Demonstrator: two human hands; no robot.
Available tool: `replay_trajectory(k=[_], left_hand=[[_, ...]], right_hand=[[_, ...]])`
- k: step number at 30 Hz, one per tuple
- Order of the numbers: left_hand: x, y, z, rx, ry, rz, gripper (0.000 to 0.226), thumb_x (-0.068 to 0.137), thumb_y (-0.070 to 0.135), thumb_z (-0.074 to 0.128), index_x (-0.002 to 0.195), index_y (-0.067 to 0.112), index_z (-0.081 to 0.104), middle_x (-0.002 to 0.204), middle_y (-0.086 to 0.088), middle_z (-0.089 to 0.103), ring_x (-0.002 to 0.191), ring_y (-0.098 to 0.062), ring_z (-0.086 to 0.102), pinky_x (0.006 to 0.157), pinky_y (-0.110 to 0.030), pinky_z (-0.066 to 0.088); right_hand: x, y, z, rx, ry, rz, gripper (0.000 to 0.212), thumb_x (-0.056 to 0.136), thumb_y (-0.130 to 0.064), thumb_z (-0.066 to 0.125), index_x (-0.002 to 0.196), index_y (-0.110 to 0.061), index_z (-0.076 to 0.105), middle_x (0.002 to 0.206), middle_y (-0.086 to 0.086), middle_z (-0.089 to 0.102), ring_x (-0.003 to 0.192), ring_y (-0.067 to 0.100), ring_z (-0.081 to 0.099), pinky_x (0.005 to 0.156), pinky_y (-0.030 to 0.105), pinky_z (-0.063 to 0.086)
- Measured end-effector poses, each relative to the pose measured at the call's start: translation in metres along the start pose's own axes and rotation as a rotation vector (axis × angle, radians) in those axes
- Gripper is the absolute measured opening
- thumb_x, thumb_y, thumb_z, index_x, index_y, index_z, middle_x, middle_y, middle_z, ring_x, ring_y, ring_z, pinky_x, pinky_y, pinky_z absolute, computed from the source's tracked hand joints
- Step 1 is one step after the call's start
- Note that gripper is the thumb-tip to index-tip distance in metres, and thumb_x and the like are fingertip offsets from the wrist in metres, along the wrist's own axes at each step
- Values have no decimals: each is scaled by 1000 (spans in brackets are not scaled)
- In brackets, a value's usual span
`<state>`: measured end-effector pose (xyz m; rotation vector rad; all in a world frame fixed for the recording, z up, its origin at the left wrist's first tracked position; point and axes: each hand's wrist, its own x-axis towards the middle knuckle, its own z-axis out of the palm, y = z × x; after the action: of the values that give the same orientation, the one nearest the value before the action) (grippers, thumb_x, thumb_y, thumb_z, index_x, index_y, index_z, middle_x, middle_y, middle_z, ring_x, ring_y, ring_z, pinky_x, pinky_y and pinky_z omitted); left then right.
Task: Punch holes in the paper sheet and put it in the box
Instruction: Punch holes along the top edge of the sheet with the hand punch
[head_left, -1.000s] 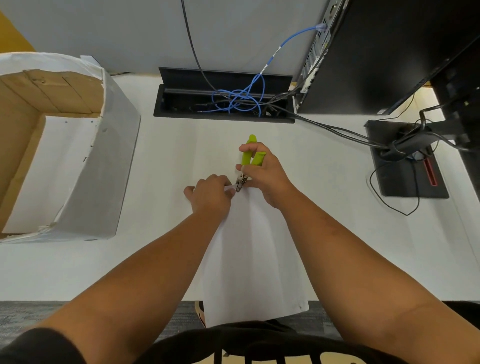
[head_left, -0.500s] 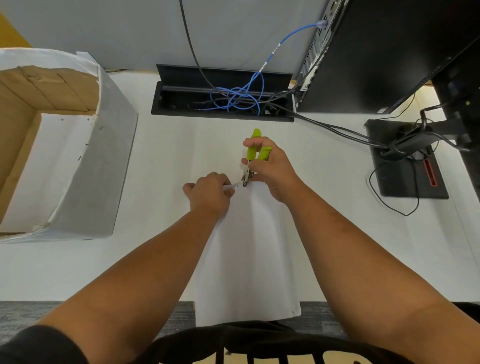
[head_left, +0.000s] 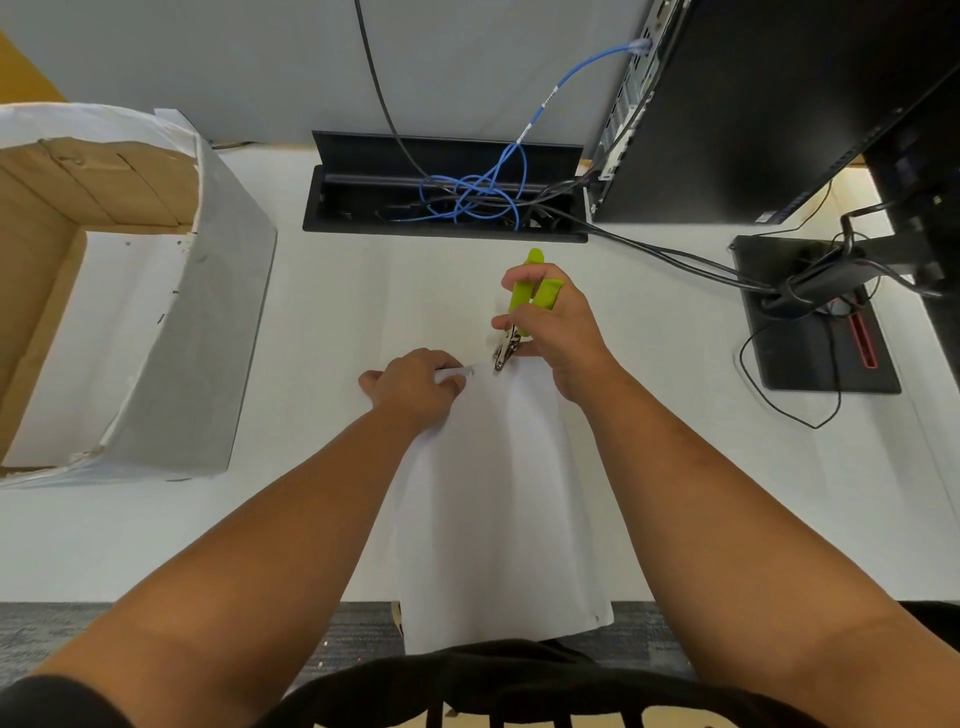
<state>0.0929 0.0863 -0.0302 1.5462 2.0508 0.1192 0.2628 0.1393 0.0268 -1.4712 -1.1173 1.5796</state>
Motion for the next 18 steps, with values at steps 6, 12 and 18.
replay_trajectory(k=[6, 12, 18], left_hand=[[2, -1, -4, -69, -19, -35, 15, 89, 45, 50, 91, 41, 65, 96, 18, 62, 92, -11, 55, 84, -38, 23], [-2, -3, -6, -56, -11, -39, 14, 90, 42, 49, 87, 43, 62, 92, 17, 63, 89, -11, 56, 79, -36, 21], [-2, -6, -6, -78, 28, -26, 13, 89, 43, 50, 86, 44, 62, 96, 17, 62, 93, -9, 55, 81, -36, 21]], right_hand=[[0, 3, 4, -187, -21, -72, 16, 92, -18, 60, 101, -27, 70, 93, -12, 63, 75, 7, 56, 72, 25, 47], [0, 13, 5, -218, -50, -16, 17, 92, -18, 61, 101, -28, 72, 82, -9, 62, 73, 13, 54, 71, 32, 48], [7, 19, 0, -573, 17, -12, 21, 93, -28, 61, 74, -20, 67, 77, -2, 60, 75, 19, 58, 63, 24, 44]])
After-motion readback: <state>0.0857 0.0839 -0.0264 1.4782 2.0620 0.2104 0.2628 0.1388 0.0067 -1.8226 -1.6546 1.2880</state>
